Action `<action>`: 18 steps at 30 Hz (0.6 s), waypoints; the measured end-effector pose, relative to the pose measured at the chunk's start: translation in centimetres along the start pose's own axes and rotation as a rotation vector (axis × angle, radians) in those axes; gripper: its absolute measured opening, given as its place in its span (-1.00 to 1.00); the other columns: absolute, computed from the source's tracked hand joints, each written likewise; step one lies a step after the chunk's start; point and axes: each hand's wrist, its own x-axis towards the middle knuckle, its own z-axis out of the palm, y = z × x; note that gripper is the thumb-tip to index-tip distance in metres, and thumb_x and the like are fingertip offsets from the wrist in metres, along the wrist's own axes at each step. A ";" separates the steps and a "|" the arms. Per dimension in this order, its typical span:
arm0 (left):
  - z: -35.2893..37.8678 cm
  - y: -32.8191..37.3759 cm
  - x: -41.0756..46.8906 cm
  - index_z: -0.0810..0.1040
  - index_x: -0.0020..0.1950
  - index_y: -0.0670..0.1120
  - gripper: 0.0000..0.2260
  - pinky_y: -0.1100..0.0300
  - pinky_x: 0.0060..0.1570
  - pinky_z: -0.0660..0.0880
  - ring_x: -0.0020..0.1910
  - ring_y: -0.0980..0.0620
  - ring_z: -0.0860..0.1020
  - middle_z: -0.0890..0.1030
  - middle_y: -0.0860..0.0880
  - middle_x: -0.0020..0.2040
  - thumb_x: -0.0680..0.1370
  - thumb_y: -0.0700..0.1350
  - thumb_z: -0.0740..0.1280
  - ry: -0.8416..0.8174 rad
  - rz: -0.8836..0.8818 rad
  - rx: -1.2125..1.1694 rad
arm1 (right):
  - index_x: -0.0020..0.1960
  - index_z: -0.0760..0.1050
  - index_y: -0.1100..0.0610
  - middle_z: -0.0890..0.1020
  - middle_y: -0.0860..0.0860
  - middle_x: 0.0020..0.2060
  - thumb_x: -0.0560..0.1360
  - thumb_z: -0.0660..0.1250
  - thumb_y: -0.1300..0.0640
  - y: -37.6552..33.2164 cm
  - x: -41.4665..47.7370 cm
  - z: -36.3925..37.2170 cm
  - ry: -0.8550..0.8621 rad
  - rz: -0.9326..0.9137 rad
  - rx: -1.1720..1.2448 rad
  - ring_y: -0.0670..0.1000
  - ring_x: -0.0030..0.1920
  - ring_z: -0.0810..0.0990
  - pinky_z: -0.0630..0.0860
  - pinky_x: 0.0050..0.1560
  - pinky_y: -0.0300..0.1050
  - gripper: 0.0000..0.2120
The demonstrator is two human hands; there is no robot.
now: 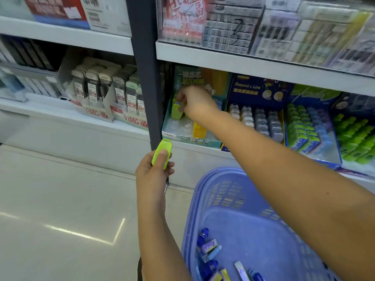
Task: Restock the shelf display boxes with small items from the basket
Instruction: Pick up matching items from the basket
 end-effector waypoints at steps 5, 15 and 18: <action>0.6 -0.4 0.1 0.59 0.05 -0.18 -0.84 0.34 -0.32 0.50 -0.31 0.16 0.55 0.62 -0.03 -0.18 0.54 -0.12 0.34 -0.027 0.018 0.020 | 0.10 0.60 0.20 0.63 0.18 0.03 0.45 0.34 0.22 -0.2 0.5 0.7 0.001 0.006 -0.099 0.19 0.05 0.58 0.53 0.06 -0.08 -0.76; 1.2 1.3 -0.2 0.60 0.01 -0.11 -0.89 0.31 -0.22 0.55 -0.24 0.11 0.61 0.60 -0.05 -0.15 0.56 -0.12 0.31 -0.010 -0.009 -0.105 | 0.07 0.54 0.27 0.46 0.18 0.17 0.50 0.26 0.20 -0.4 -0.1 1.3 0.044 -0.048 -0.348 0.19 0.31 0.31 0.34 0.14 -0.06 -0.79; 1.3 1.9 -0.5 0.61 -0.07 0.01 -0.95 0.28 -0.18 0.50 -0.09 0.07 0.59 0.63 -0.01 -0.06 0.53 -0.10 0.35 0.055 -0.018 -0.127 | 0.24 0.51 0.16 0.39 0.16 0.25 0.52 0.25 0.15 -0.8 -1.3 0.2 -0.017 -0.066 -0.378 0.21 0.33 0.26 0.30 0.27 0.03 -0.69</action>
